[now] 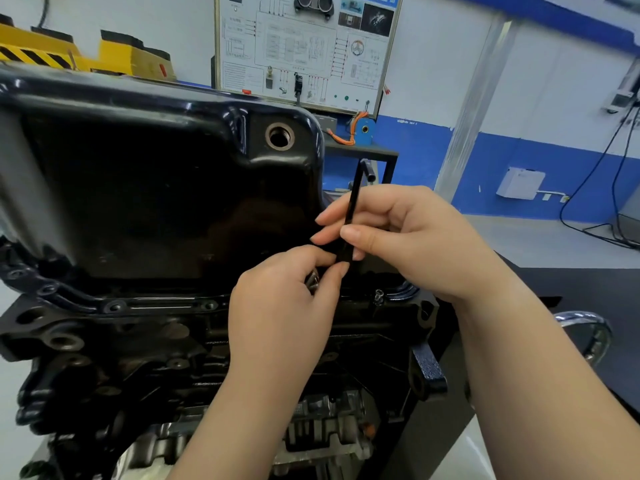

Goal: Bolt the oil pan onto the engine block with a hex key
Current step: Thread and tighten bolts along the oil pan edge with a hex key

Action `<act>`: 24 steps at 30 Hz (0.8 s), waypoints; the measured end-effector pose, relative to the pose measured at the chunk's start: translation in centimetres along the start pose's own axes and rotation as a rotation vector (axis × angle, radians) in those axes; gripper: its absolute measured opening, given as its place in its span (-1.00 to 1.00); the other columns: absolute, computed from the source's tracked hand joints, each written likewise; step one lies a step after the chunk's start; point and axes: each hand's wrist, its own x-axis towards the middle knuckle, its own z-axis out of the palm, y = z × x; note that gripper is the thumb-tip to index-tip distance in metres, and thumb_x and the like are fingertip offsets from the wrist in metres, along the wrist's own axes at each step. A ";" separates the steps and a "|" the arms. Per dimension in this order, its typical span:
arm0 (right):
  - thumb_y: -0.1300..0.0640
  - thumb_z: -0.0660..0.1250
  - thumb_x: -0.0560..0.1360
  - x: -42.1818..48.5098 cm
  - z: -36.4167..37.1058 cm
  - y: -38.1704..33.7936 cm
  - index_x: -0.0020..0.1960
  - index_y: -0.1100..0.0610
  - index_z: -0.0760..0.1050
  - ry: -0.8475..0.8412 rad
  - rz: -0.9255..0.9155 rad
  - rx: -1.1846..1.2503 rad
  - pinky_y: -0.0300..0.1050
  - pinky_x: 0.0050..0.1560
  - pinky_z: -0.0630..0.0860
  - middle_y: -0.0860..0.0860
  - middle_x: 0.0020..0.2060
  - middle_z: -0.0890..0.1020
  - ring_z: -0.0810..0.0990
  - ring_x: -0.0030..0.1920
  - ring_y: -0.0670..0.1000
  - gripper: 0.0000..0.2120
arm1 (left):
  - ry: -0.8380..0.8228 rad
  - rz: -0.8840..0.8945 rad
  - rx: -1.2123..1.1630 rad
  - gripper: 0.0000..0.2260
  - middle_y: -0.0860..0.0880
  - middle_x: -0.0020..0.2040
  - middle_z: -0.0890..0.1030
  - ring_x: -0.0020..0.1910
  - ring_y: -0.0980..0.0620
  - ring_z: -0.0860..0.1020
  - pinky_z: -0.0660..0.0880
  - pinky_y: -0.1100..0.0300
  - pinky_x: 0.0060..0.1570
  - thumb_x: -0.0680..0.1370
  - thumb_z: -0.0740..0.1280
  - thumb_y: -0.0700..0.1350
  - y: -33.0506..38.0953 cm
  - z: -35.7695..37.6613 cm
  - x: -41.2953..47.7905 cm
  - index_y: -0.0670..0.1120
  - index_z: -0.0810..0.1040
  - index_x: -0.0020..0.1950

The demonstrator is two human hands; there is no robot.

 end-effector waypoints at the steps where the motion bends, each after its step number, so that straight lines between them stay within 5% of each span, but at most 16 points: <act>1: 0.31 0.27 0.53 0.0 0.0 0.0 0.00 0.02 0.58 0.006 0.001 -0.001 -0.32 -0.18 0.50 -0.08 -0.13 0.72 0.60 -0.23 -0.25 -0.78 | 0.001 0.000 0.003 -0.95 0.16 -0.43 0.50 -0.49 0.25 0.39 0.26 0.45 -0.46 0.43 0.43 -0.04 0.0 0.0 0.0 0.03 0.65 -0.14; 6: 0.29 0.33 0.51 0.1 0.1 0.0 -0.08 0.04 0.60 0.037 0.030 0.018 -0.33 -0.29 0.49 -0.07 -0.19 0.72 0.57 -0.36 -0.16 -0.83 | 0.000 0.003 -0.010 -0.91 0.12 -0.36 0.59 -0.40 0.20 0.50 0.45 0.23 -0.44 0.44 0.42 -0.05 0.1 0.0 0.0 -0.01 0.67 -0.09; 10: 0.24 0.38 0.48 0.2 0.1 0.1 -0.09 0.03 0.61 0.067 0.040 0.023 -0.31 -0.33 0.49 -0.04 -0.22 0.72 0.63 -0.30 0.10 -0.87 | -0.066 -0.015 -0.004 -0.88 0.13 -0.35 0.59 -0.38 0.20 0.52 0.45 0.27 -0.40 0.42 0.41 0.00 0.3 -0.5 0.3 0.02 0.67 -0.09; 18: 0.21 0.43 0.44 0.2 0.3 -0.3 -0.12 0.03 0.62 0.105 0.042 -0.008 -0.27 -0.30 0.56 -0.03 -0.26 0.72 0.57 -0.41 -0.10 -0.91 | -0.232 0.124 0.145 -0.89 0.08 -0.31 0.62 -0.32 0.10 0.55 0.51 0.12 -0.30 0.41 0.43 -0.01 -0.3 -1.9 1.7 0.00 0.67 -0.11; 24: 0.22 0.45 0.41 0.1 0.7 -0.6 -0.16 0.08 0.62 0.113 0.034 0.008 -0.33 -0.33 0.53 0.07 -0.31 0.69 0.55 -0.43 -0.18 -0.94 | -0.232 0.043 0.027 -0.89 0.27 -0.42 0.51 -0.20 0.25 0.53 0.41 0.39 -0.26 0.37 0.44 0.04 -0.7 -2.0 1.9 0.07 0.68 -0.15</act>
